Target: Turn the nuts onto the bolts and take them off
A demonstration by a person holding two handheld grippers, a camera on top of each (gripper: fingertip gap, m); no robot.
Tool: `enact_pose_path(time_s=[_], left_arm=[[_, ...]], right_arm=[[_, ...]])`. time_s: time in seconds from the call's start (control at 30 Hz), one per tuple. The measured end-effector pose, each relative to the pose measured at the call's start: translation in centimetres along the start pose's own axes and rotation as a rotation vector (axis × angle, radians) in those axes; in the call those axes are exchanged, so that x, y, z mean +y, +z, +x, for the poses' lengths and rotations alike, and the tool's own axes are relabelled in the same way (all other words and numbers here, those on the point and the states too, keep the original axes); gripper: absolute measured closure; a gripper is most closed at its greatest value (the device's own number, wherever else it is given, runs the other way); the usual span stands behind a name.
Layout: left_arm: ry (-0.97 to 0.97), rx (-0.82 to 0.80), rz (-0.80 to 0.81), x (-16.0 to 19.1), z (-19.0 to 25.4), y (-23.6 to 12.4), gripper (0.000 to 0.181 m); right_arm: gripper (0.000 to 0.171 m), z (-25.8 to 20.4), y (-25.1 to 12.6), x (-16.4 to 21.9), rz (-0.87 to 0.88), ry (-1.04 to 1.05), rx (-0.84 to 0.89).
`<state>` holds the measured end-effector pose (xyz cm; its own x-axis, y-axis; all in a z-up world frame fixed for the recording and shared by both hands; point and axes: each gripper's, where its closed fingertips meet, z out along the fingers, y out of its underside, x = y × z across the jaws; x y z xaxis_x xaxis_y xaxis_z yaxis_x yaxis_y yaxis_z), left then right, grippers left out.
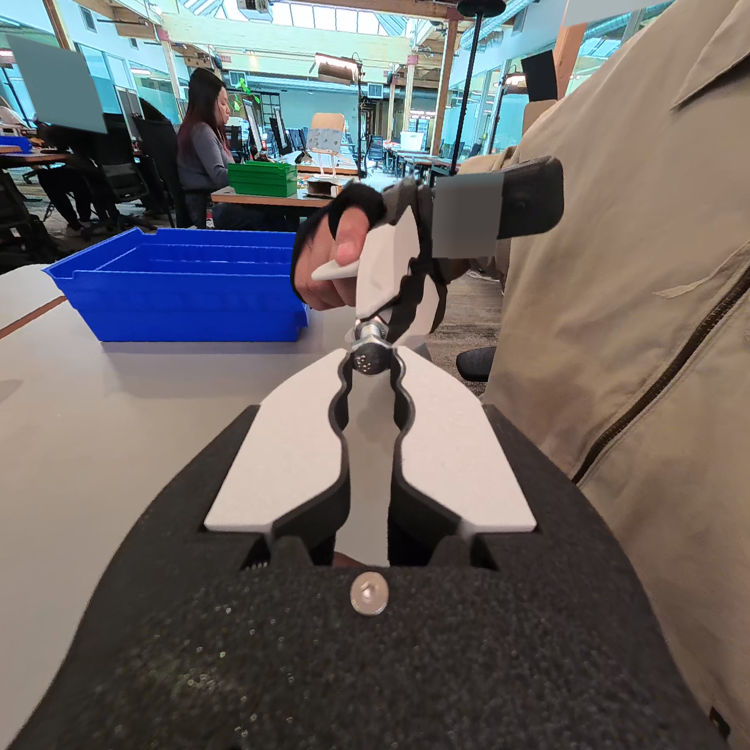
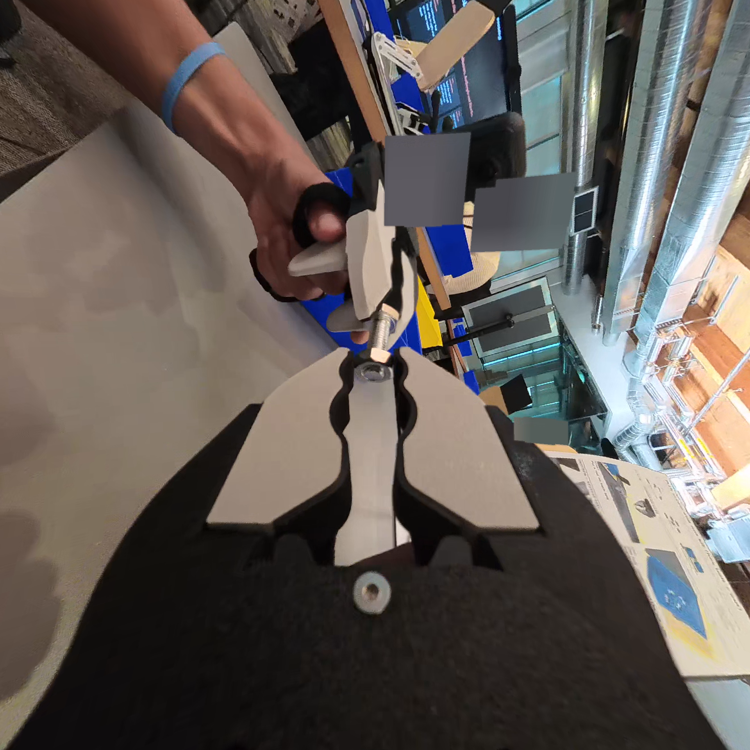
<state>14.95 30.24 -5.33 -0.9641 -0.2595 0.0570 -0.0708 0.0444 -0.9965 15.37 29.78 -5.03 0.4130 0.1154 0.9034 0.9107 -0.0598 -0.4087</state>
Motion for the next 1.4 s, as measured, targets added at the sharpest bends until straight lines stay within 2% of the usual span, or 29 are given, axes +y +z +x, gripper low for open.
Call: enact_pose_path(time_s=[0.1, 0.37, 0.47, 0.57, 0.63, 0.7, 0.8, 0.9, 0.97, 1.07, 1.17, 1.2, 1.33, 1.4], left_arm=[[-0.002, -0.002, 0.007, -0.1, -0.1, -0.1, 0.164], [0.027, -0.008, -0.007, -0.2, 0.2, 0.0, 0.164], [0.041, -0.009, -0.024, -0.1, 0.4, 0.0, 0.164], [0.042, -0.013, -0.017, -0.3, 0.4, 0.0, 0.164], [0.038, -0.024, -0.012, -0.3, 0.1, -0.2, 0.164], [0.026, -0.022, -0.003, -0.4, 0.0, -0.4, 0.164], [0.004, -0.019, 0.019, -0.5, -0.3, -0.7, 0.164], [-0.02, -0.001, 0.03, -0.3, -0.3, -0.7, 0.164], [-0.03, 0.016, 0.026, -0.1, -0.2, -0.5, 0.164], [-0.036, 0.042, 0.03, 0.0, 0.3, -0.3, 0.164], [-0.031, 0.043, 0.02, 0.1, 0.4, -0.1, 0.164], [-0.028, 0.038, 0.017, 0.1, 0.4, 0.0, 0.164], [-0.022, 0.029, 0.011, 0.1, 0.3, 0.0, 0.164], [-0.023, 0.026, 0.009, 0.3, 0.2, -0.1, 0.164]], right_arm=[[0.153, 0.1, 0.1, 0.0, 0.007, 0.136, -0.052], [0.154, 0.0, -0.1, -0.7, 0.254, 1.506, -0.612], [0.153, -0.2, -0.2, -0.8, 0.306, 1.676, -0.682], [0.152, 0.0, -0.3, -0.9, 0.327, 1.58, -0.613], [0.135, 0.3, -0.3, -0.8, 0.295, 1.394, -0.494], [0.125, 0.6, -0.2, -0.4, 0.214, 1.105, -0.333], [0.129, 1.5, -0.4, 0.1, 0.07, 0.556, -0.08], [0.135, 1.0, -0.3, -0.8, -0.024, -0.013, 0.05], [0.137, 0.3, 0.2, -1.3, -0.052, -0.23, 0.079], [0.136, -0.5, 0.9, -1.1, -0.073, -0.29, 0.069], [0.158, -0.6, 1.0, -0.9, -0.062, -0.324, 0.068], [0.171, -0.6, 0.9, -1.3, -0.039, -0.301, 0.059], [0.171, -0.3, 0.8, -1.3, -0.007, -0.056, 0.007], [0.171, -0.2, 0.5, -1.2, 0.007, -0.014, 0.007]])
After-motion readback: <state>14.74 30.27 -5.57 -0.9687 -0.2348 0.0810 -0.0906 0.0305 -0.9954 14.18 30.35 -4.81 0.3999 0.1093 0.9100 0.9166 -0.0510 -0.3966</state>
